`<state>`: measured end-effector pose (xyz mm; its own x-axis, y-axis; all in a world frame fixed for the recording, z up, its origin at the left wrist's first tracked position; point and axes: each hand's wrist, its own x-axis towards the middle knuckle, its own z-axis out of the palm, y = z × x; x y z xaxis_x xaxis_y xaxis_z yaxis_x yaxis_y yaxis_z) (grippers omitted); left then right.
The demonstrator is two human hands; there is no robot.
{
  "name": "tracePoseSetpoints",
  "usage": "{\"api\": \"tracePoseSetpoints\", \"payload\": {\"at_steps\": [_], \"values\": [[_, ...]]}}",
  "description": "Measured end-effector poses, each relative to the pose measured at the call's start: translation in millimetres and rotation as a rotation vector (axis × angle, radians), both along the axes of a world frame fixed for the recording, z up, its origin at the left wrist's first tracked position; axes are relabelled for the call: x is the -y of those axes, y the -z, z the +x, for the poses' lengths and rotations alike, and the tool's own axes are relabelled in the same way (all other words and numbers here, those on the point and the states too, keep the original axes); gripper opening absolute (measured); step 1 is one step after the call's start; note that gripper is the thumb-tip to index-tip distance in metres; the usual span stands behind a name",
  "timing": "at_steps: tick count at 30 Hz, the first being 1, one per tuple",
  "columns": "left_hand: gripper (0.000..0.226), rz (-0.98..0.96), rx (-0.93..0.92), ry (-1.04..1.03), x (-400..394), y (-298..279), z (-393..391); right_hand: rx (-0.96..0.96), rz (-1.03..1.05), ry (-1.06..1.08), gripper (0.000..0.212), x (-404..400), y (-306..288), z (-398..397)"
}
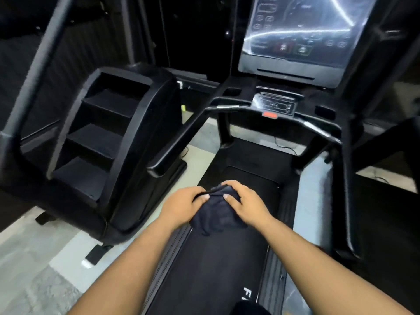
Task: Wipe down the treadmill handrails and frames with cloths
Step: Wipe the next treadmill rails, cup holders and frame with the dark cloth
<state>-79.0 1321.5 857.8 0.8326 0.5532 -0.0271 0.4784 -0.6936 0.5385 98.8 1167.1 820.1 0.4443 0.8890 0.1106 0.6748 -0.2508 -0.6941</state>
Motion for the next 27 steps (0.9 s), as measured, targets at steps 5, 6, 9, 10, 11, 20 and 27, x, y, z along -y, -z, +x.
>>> {"api": "tracePoseSetpoints", "payload": {"at_steps": [5,6,9,10,11,20,27], "values": [[0.036,0.077,-0.079,0.135,-13.6,-34.4,48.3,0.347,-0.032,0.216,0.042,19.1,-27.0,40.5],[0.041,0.109,-0.118,0.164,-17.6,-37.7,56.3,0.370,-0.029,0.212,0.043,21.7,-28.6,50.0],[0.044,0.125,-0.170,0.233,-33.9,-39.7,85.1,0.106,0.057,0.081,0.039,28.9,-30.4,83.2],[0.038,0.095,-0.150,0.257,-39.5,-38.3,92.2,-0.002,0.098,0.023,0.041,29.7,-29.6,92.8],[0.029,0.058,-0.115,0.281,-45.2,-35.2,98.3,-0.079,0.118,-0.009,0.043,30.9,-28.1,101.2],[0.016,-0.120,0.117,0.005,-92.2,-9.2,152.6,-0.045,-0.314,0.211,0.037,49.2,7.2,151.9],[0.019,-0.315,0.251,-0.028,-91.4,16.2,190.9,-0.443,0.084,0.662,0.040,-3.8,12.0,119.3]]}}
